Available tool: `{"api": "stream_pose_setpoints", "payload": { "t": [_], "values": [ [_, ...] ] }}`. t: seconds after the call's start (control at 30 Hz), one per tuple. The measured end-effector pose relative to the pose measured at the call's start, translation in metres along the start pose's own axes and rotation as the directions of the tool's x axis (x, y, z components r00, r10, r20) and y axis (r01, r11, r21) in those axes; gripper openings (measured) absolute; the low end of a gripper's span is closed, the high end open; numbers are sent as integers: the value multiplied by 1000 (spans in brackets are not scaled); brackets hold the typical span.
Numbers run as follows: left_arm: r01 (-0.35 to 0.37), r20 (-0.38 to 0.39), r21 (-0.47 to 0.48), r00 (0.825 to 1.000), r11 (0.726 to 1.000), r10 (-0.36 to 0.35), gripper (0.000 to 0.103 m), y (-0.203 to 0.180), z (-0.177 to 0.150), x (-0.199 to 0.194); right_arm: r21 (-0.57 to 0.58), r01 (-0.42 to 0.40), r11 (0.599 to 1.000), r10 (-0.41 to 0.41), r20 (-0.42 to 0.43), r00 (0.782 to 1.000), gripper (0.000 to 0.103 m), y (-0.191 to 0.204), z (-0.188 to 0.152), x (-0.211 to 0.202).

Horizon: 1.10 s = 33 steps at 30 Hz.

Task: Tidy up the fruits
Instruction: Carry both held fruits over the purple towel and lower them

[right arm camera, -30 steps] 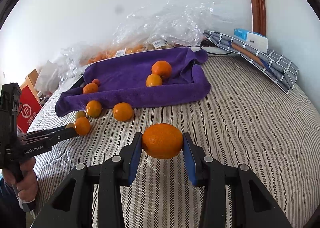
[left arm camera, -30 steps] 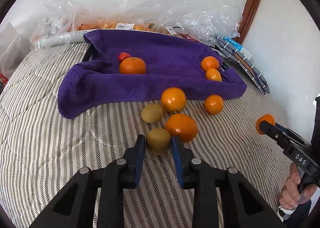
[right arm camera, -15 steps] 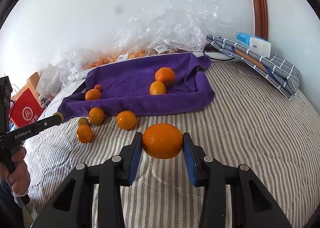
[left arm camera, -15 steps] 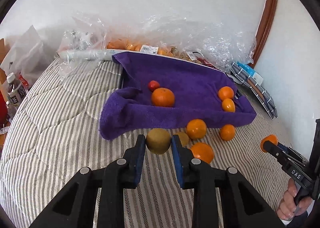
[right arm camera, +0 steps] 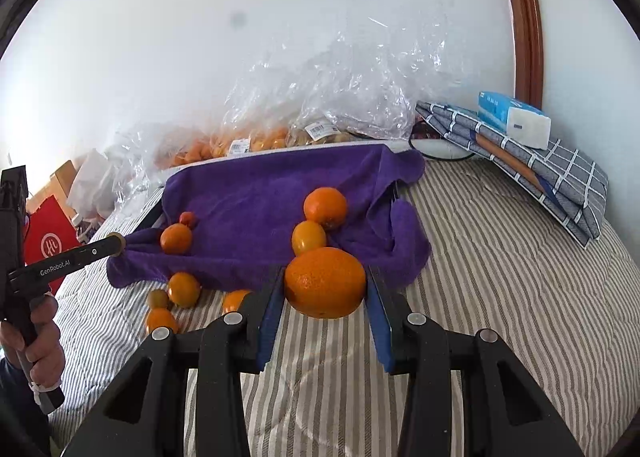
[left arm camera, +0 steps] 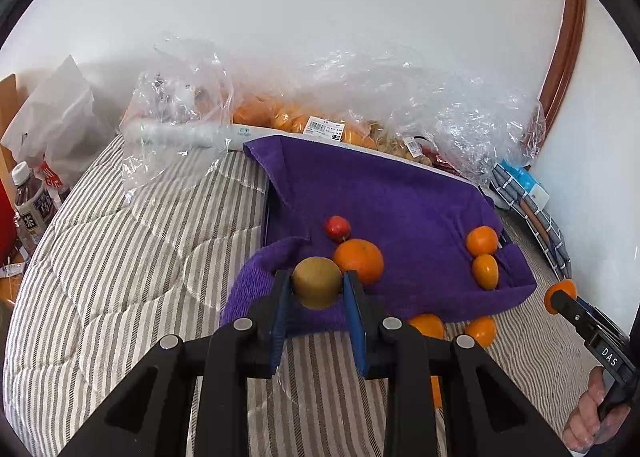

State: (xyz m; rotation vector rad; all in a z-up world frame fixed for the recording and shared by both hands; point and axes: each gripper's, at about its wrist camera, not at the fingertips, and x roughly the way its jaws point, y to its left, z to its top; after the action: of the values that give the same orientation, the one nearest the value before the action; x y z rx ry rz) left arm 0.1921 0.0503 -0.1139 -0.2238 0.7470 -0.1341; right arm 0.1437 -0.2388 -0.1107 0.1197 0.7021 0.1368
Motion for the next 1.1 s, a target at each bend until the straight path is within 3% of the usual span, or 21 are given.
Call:
{"api": "stream_pose_setpoints", "payload": {
  "t": [0.27, 0.37, 0.57, 1.1],
  "values": [
    [-27, -2, -39, 1000, 999, 27, 26, 4, 23, 36, -41, 27, 999, -26, 24, 999, 40, 0, 33, 35],
    [-47, 33, -62, 998, 997, 49, 26, 7, 22, 39, -38, 26, 999, -26, 4, 1000, 40, -1, 32, 51],
    [-36, 3, -26, 999, 999, 36, 26, 3, 18, 47, -43, 44, 998, -46, -46, 998, 40, -5, 24, 74],
    [-82, -4, 9, 997, 997, 82, 26, -10, 12, 53, 2, 49, 999, -49, -85, 995, 40, -13, 21, 85]
  ]
}}
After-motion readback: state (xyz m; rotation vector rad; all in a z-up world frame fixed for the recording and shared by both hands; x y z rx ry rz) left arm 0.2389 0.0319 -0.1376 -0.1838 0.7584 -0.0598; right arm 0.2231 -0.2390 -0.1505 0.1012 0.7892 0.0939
